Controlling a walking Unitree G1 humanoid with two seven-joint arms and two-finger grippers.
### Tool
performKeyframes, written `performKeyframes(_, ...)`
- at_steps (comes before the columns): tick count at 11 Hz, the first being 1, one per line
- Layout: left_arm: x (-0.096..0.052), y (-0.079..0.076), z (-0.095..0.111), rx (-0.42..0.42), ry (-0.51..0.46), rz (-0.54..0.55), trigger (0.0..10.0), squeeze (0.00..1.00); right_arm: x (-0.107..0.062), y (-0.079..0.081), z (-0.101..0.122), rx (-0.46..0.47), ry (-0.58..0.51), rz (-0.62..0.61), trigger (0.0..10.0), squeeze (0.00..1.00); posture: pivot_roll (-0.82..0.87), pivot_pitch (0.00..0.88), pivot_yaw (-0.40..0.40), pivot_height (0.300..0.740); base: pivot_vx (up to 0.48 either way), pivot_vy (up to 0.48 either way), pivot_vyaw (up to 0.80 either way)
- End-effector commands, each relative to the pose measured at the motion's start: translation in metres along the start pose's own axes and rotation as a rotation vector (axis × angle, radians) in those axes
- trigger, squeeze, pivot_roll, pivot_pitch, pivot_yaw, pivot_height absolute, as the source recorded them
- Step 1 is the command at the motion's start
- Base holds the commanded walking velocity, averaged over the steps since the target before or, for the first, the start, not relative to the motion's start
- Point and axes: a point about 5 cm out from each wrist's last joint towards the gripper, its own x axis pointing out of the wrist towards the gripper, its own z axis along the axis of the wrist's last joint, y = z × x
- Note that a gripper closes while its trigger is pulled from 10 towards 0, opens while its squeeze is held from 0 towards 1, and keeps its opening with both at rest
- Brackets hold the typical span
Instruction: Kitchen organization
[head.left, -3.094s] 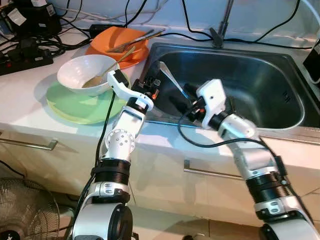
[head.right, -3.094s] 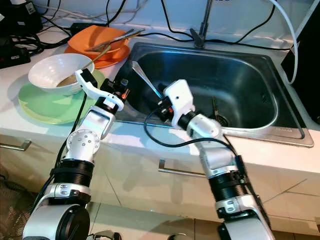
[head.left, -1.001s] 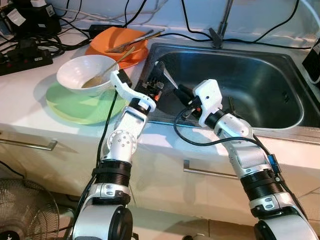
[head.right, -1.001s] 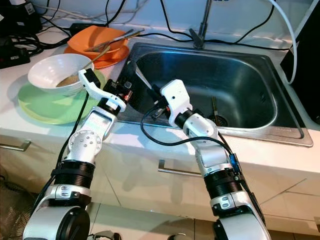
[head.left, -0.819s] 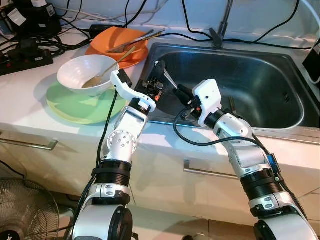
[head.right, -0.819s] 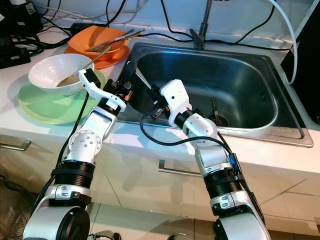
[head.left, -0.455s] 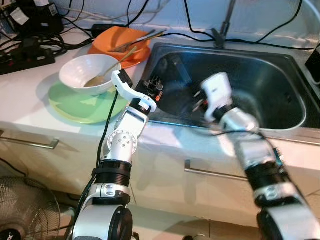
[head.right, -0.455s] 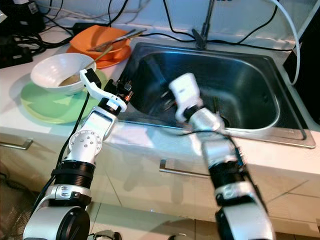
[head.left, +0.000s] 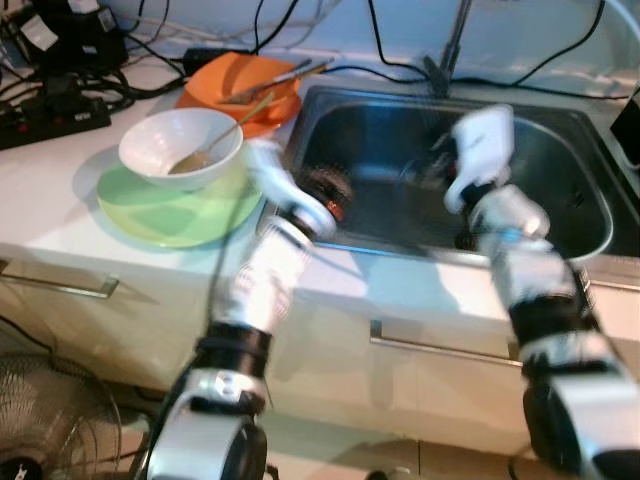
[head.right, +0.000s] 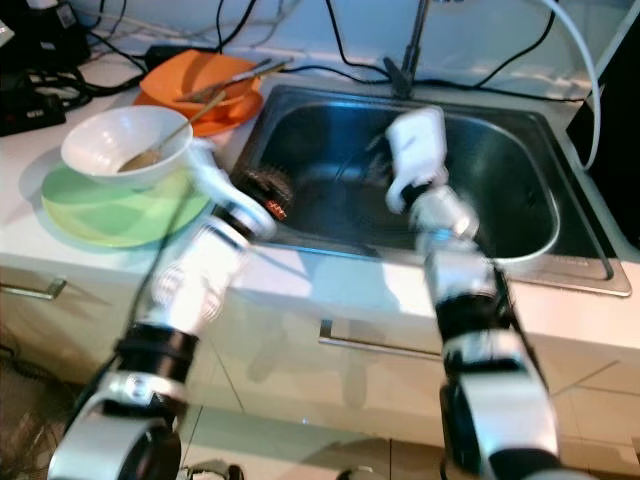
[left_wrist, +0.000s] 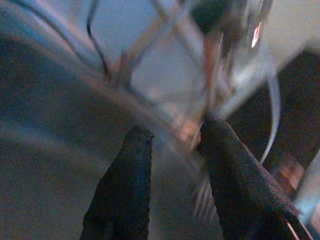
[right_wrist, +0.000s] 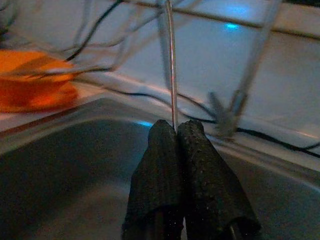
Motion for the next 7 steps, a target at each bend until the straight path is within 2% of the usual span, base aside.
performKeyframes(1, 0.002, -0.009, -0.014, 0.03, 0.044, -0.01, 10.0, 0.0, 0.0, -0.008, -0.001, 0.019, -0.001, -0.042, 9.6, 0.0, 0.03, 0.026, 0.02, 0.74, 0.0, 0.0, 0.0)
performKeyframes(2, 0.002, -0.009, -0.014, 0.03, 0.044, -0.01, 10.0, 0.0, 0.0, -0.008, -0.001, 0.019, -0.001, -0.042, 9.6, 0.0, 0.03, 0.026, 0.02, 0.74, 0.0, 0.0, 0.0)
performKeyframes(3, -0.002, -0.007, -0.027, 0.274, 0.196, 0.023, 10.0, 0.0, 0.001, -0.006, -0.017, 0.055, 0.066, -0.061, 10.0, 0.0, 0.04, 0.024, 0.019, 0.74, 0.0, 0.0, 0.0)
performKeyframes(4, -0.005, -0.007, -0.035, 0.392, 0.273, 0.019, 10.0, 0.0, 0.0, -0.001, -0.026, 0.066, 0.106, -0.053, 10.0, 0.0, 0.04, 0.026, 0.018, 0.74, 0.0, 0.0, 0.0)
performKeyframes(5, -0.006, -0.007, -0.039, 0.465, 0.32, 0.028, 10.0, 0.0, -0.002, 0.002, -0.033, 0.079, 0.129, -0.048, 10.0, 0.0, 0.05, 0.03, 0.017, 0.74, 0.0, 0.0, 0.0)
performKeyframes(7, -0.006, -0.004, -0.033, 0.507, 0.317, 0.055, 10.0, 0.0, -0.002, 0.001, -0.036, 0.078, 0.149, -0.051, 10.0, 0.0, 0.05, 0.034, 0.015, 0.74, 0.0, 0.0, 0.0)
